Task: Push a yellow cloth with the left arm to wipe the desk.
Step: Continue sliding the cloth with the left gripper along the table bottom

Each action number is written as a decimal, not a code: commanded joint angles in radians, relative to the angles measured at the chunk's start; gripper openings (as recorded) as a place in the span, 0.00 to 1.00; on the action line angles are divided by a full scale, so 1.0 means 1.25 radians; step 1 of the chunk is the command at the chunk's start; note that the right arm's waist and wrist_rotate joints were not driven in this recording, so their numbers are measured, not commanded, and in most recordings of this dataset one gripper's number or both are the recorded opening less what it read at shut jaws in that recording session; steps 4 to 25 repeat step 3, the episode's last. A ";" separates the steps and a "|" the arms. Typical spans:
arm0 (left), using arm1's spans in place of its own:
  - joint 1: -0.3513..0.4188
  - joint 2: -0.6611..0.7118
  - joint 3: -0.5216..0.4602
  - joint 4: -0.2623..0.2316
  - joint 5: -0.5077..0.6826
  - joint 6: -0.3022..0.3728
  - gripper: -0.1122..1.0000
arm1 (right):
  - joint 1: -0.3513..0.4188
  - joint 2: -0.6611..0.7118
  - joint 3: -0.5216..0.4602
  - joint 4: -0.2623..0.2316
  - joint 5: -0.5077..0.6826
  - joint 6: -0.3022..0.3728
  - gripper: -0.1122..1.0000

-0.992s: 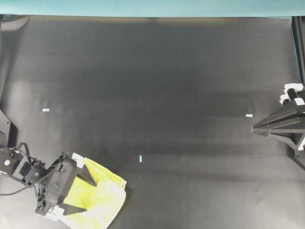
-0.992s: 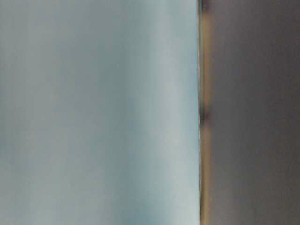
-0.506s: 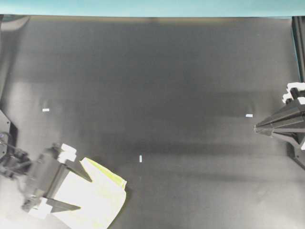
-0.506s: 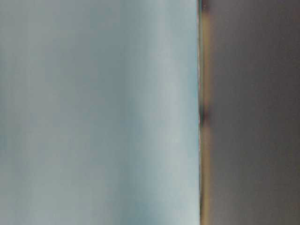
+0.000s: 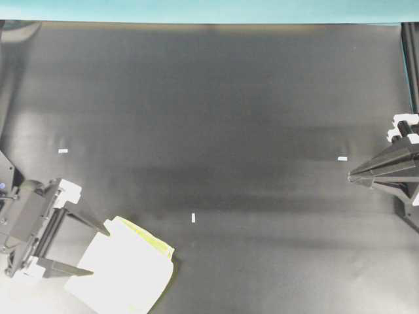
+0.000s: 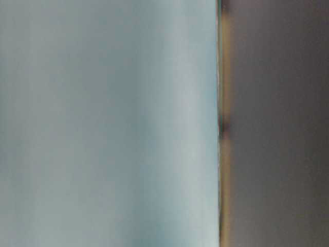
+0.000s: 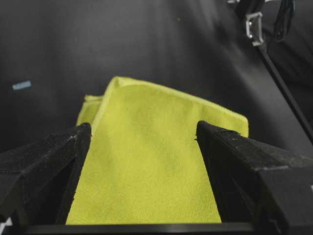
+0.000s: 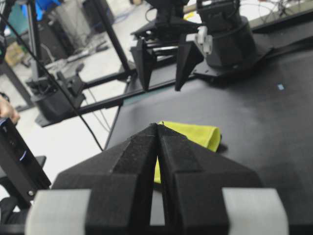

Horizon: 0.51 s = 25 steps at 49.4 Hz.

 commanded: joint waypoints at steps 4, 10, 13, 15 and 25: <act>0.001 -0.011 -0.005 0.002 -0.001 0.001 0.86 | 0.001 0.007 -0.005 0.000 -0.004 0.000 0.10; 0.001 -0.011 -0.005 0.002 -0.001 0.001 0.86 | 0.001 0.007 -0.005 0.000 -0.004 0.000 0.10; 0.001 -0.011 -0.005 0.002 -0.001 0.001 0.86 | 0.001 0.007 -0.005 0.000 -0.004 0.000 0.10; 0.001 -0.011 -0.005 0.002 -0.001 0.001 0.86 | 0.001 0.007 -0.005 0.000 -0.004 0.000 0.10; 0.001 -0.011 -0.005 0.002 -0.001 0.001 0.86 | 0.001 0.007 -0.005 0.000 -0.004 0.000 0.10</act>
